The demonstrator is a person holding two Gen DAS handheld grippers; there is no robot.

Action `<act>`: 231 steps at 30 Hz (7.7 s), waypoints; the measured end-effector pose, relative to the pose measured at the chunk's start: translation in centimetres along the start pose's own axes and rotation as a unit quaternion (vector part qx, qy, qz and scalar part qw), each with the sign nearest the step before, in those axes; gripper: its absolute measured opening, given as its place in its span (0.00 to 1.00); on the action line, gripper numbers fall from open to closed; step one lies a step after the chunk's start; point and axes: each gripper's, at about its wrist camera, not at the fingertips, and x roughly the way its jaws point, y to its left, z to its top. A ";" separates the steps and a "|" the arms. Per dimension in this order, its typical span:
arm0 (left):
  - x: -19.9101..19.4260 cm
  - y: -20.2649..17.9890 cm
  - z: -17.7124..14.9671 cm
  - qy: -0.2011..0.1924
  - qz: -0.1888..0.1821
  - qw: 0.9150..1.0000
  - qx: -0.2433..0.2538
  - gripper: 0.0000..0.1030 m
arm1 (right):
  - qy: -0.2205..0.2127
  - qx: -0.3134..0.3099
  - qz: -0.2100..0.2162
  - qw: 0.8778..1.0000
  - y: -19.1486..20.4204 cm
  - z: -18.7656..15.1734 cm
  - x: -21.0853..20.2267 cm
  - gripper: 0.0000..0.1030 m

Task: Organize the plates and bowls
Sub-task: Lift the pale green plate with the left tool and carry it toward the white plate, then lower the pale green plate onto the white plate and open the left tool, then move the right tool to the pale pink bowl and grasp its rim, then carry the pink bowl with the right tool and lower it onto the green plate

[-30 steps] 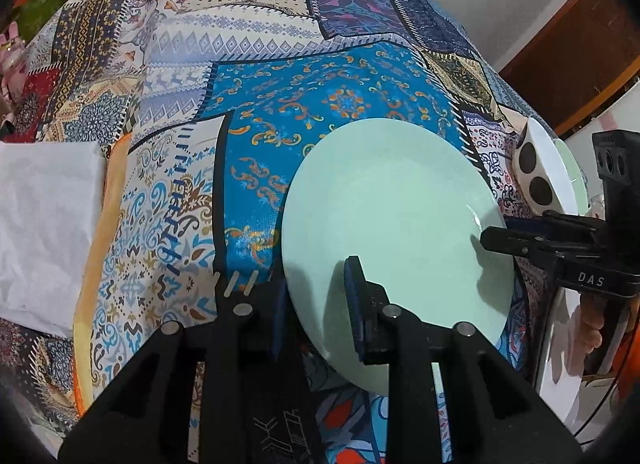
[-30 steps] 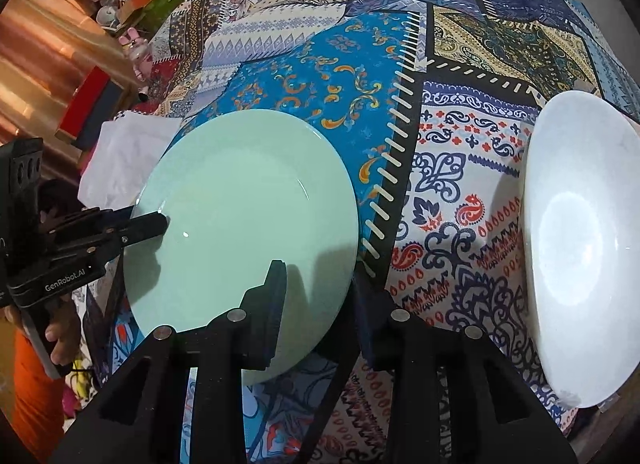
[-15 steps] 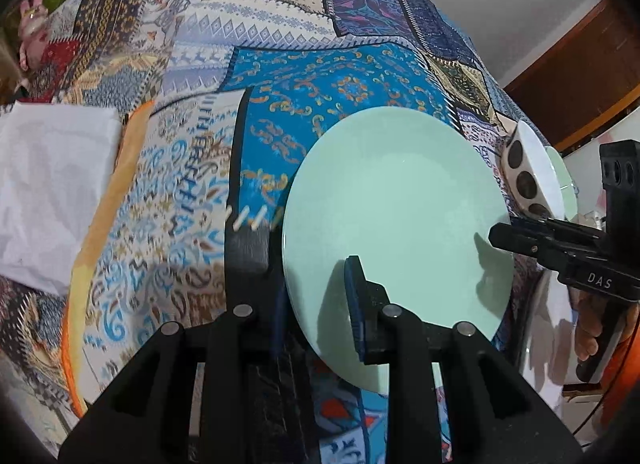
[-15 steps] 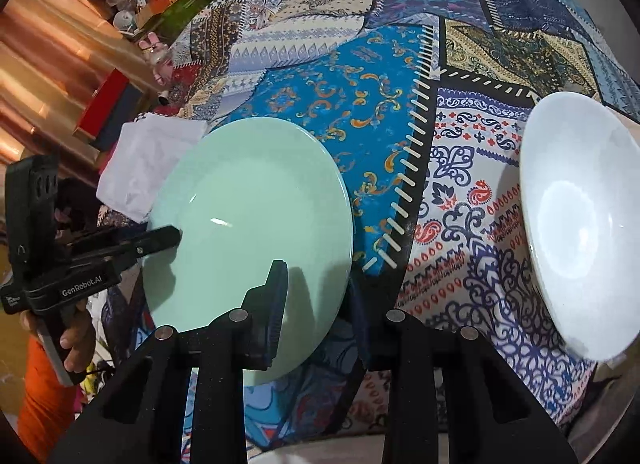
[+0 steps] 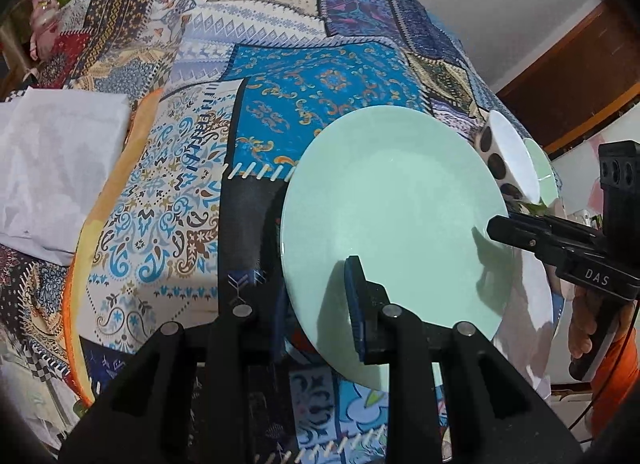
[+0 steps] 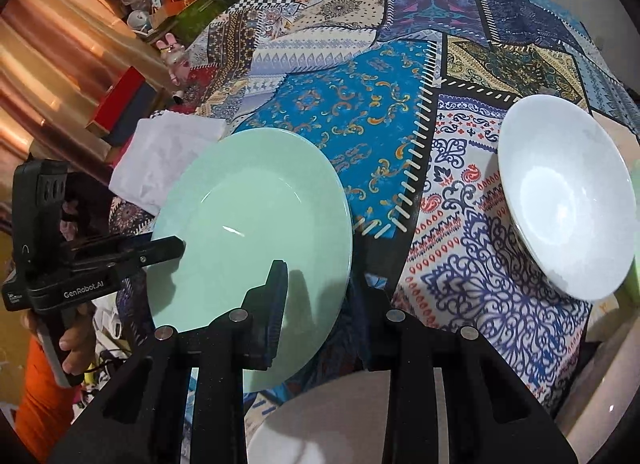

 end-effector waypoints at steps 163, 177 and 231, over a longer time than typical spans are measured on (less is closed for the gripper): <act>14.4 -35.3 -2.6 0.076 -0.015 0.964 0.256 0.22 | -0.146 0.193 -0.038 0.970 -21.7 -17.2 -12.8 0.20; 10.1 -35.8 -3.6 0.027 -0.025 0.962 0.270 0.21 | -0.167 0.192 -0.054 0.966 -20.3 -17.6 -15.4 0.20; -5.3 -8.8 -8.3 -0.083 0.065 0.992 0.065 0.21 | -0.092 -0.008 0.064 0.994 0.9 -7.8 -3.6 0.20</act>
